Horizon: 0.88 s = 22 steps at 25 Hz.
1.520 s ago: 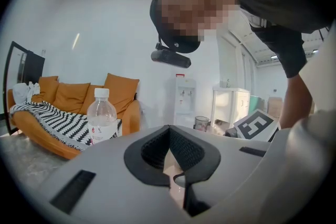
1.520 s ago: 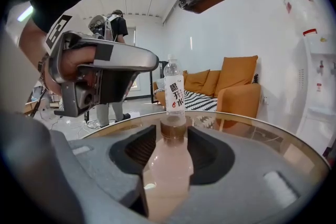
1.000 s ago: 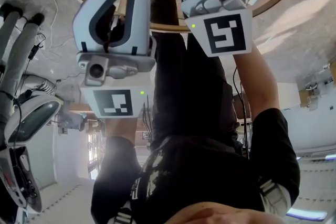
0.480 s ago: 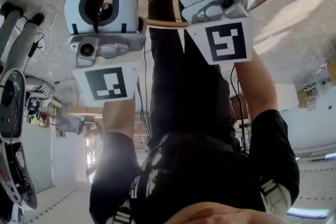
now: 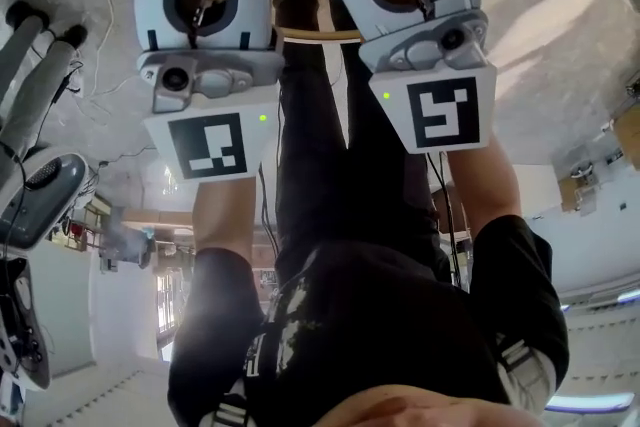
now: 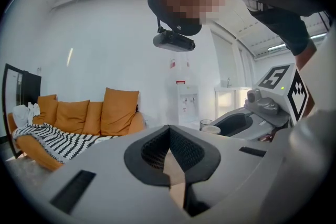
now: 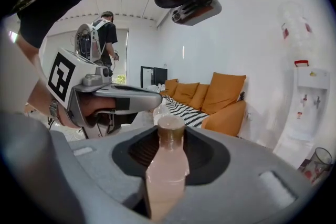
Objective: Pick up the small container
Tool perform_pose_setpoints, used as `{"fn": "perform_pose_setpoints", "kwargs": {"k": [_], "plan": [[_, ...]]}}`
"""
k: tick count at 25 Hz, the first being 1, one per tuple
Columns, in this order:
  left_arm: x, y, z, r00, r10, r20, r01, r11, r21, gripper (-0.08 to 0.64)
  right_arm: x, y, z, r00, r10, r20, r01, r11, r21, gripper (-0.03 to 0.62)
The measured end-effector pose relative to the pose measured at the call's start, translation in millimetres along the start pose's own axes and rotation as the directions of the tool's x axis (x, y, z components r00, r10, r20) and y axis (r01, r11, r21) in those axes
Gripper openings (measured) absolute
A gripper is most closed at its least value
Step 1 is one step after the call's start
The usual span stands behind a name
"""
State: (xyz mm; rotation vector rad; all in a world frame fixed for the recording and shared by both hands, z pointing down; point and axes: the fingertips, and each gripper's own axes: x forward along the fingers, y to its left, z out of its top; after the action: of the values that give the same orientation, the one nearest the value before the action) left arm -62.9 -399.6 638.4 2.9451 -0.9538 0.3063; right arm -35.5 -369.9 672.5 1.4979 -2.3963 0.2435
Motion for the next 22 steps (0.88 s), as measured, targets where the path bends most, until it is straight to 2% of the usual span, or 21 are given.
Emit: {"fn": "perform_pose_setpoints", "kwargs": {"k": [5,10,22], "plan": [[-16,6,45,1.000,0.016,0.010,-0.016,1.000,0.009,0.008,-19,2,48,0.999,-0.028,0.017,0.028,0.999,0.031,0.137],[-26,0,96,0.999,0.014,0.037,-0.014,1.000,0.000,0.008,-42,1,100,0.998,-0.046,0.033,0.045,0.999,0.024,0.137],[-60,-21,186,0.999,-0.028,0.030,0.027,0.999,0.033,0.008,-101,-3,187,0.995,-0.087,0.053,0.087,0.996,0.003,0.137]]}}
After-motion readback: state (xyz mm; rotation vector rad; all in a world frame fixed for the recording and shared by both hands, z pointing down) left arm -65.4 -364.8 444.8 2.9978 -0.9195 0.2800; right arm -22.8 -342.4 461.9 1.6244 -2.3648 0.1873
